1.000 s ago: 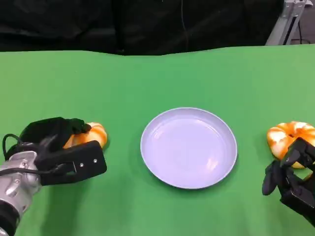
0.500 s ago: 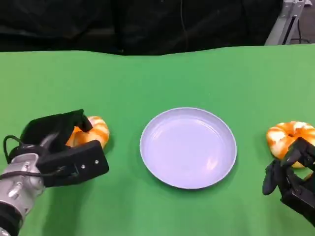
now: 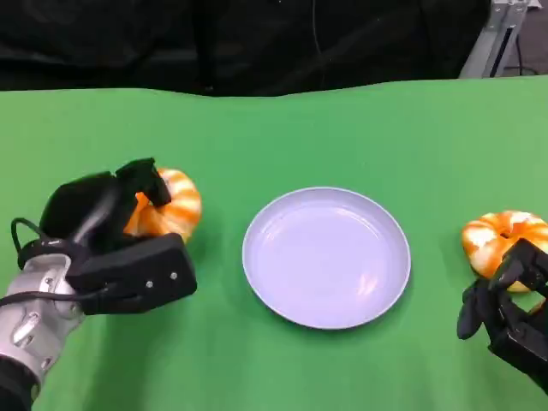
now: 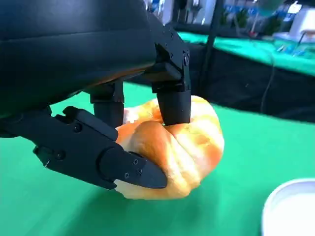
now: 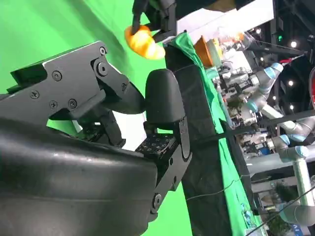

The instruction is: Grasp the bread from the table and place it into the plate.

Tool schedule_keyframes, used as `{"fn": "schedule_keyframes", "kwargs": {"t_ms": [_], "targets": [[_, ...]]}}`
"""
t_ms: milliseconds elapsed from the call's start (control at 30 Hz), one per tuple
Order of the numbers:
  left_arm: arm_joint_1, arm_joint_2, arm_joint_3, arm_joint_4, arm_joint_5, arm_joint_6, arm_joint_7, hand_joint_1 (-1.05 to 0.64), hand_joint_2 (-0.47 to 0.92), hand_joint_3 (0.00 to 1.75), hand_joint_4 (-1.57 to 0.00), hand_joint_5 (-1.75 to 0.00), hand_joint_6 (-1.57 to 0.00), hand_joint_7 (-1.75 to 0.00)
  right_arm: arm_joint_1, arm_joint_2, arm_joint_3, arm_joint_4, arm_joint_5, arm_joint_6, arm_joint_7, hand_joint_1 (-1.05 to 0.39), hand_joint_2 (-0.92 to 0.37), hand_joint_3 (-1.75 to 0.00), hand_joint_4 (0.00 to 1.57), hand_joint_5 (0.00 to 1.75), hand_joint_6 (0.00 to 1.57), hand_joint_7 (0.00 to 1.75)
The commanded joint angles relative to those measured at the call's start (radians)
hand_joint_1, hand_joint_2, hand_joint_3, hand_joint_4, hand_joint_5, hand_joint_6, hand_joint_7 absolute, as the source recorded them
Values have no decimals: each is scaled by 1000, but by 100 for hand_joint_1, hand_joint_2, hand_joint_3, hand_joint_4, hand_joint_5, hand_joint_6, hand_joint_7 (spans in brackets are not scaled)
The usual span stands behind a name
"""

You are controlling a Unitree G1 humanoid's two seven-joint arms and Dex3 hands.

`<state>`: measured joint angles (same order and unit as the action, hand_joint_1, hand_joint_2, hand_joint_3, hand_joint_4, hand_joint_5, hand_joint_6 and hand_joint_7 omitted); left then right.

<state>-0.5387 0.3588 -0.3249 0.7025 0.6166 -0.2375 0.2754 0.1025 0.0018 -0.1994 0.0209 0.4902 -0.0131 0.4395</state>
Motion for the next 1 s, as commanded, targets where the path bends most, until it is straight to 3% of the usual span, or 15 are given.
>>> {"fn": "schedule_keyframes", "kwargs": {"t_ms": [33, 100, 200, 533, 700, 800, 1000], "targets": [[21, 31, 15, -97, -2, -12, -14, -5, 87, 45, -68, -175, -55, -175, -3, -18, -9, -8, 4, -3, 1, -9, -62, -111, 80, 175, 70, 160], [24, 35, 17, -145, -2, -20, -25, -4, 86, 46, -67, -175, -56, -175, -3, -19, -9, -10, 3, 1, -3, -9, -62, -111, 80, 175, 69, 160], [21, 30, 18, -218, -9, -4, -74, -4, 74, 67, -65, -175, -56, -175, -4, -18, -9, -10, 3, 2, -5, -9, -62, -111, 80, 175, 69, 161], [-57, -60, -46, -274, 11, -24, -182, -5, 71, 69, -66, -175, -57, -175, -6, -15, -6, -6, 2, -1, -4, -8, -62, -111, 79, 175, 69, 161], [-119, -146, -115, -208, 39, -35, -195, -5, 81, 41, -64, -175, -57, -172, -8, -12, -5, -7, 5, 1, -5, -9, -62, -111, 79, 175, 69, 162], [-164, -202, -146, -133, 33, -35, -227, -8, 87, 39, -67, -175, -55, -174, -8, -9, -5, -9, 7, 4, -10, -8, -62, -111, 79, 175, 69, 161], [-240, -273, -197, -10, 73, -14, -226, -9, 88, 33, -71, -175, -57, -167, -3, -6, -3, -17, 12, 2, -10, -7, -63, -112, 80, 175, 69, 161]]}}
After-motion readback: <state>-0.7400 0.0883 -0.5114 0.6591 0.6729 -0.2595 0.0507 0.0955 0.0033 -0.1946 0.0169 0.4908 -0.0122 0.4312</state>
